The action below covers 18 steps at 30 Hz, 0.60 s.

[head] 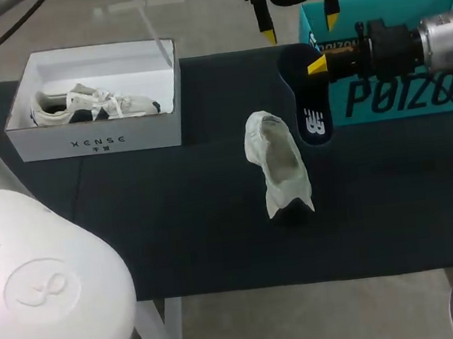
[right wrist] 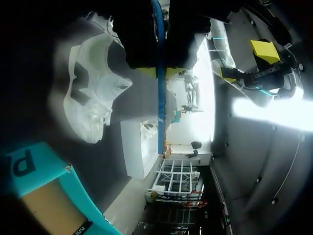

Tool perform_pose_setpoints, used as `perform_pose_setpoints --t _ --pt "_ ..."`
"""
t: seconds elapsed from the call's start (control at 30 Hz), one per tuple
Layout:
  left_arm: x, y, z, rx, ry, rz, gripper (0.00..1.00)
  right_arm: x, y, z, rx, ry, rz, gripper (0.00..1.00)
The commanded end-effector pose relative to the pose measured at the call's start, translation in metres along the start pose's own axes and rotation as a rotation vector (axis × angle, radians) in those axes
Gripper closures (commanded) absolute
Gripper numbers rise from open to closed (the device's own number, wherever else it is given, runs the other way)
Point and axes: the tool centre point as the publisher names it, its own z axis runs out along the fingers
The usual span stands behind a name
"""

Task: Take the shoe out of the shoebox, open the shoe tongue, remove and reinsert the insole, then place the shoe into the shoebox

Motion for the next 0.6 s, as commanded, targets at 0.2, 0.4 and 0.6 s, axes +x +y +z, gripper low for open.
perform_pose_setpoints --t 0.2,0.4,0.6 --pt "0.000 0.001 -0.001 -0.001 0.004 0.001 0.00 -0.010 -0.001 0.001 0.015 -0.007 0.030 1.00" --pt "0.003 0.030 -0.009 0.166 -0.352 -0.287 0.00 -0.011 -0.001 -0.002 0.003 0.010 0.026 1.00" --pt "0.030 0.048 -0.026 0.371 -0.653 -0.480 0.00 0.000 0.002 -0.009 -0.025 -0.001 -0.007 1.00"
